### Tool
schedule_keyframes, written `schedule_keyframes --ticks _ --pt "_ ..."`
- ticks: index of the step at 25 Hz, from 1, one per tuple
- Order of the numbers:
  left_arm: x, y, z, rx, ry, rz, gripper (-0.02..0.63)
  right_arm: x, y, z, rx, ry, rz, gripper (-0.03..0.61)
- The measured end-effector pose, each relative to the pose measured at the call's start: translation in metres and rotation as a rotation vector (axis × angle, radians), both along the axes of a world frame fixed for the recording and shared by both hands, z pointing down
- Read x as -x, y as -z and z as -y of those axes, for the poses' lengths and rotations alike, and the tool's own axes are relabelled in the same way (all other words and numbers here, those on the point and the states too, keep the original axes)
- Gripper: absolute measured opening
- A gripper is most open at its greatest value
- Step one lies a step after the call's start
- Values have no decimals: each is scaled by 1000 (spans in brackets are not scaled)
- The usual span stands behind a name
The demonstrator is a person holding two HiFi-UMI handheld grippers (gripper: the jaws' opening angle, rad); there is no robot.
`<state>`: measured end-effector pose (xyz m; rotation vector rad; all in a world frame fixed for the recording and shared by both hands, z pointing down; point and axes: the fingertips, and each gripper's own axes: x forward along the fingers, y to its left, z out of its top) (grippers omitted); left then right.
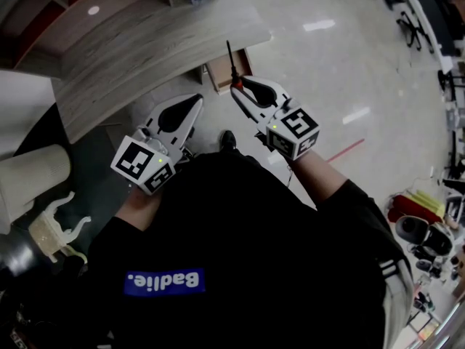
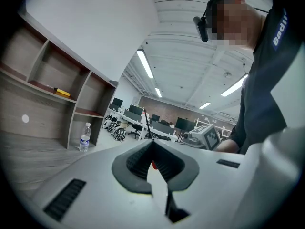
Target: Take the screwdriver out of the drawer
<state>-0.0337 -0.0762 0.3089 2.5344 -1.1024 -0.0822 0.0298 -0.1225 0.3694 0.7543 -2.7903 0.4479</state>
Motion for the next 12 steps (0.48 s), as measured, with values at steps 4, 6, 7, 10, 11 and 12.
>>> schedule_keyframes --ticks 4,6,7,10,11,12 --pt "-2 2 -2 -2 -2 1 2 5 15 -7 0 21 34 114" --pt "-3 2 -3 -5 -2 1 2 8 24 -11 -8 34 49 114" --pt "-3 2 -3 -6 -2 1 2 9 28 -13 -12 39 55 114" --pt "-2 3 -4 -7 1 1 2 14 39 -17 -24 55 72 114" --pt "-2 3 -5 -7 2 1 2 16 42 -19 -25 59 75 114" --pt "-1 3 -6 -7 3 1 2 17 44 -20 -25 63 77 114"
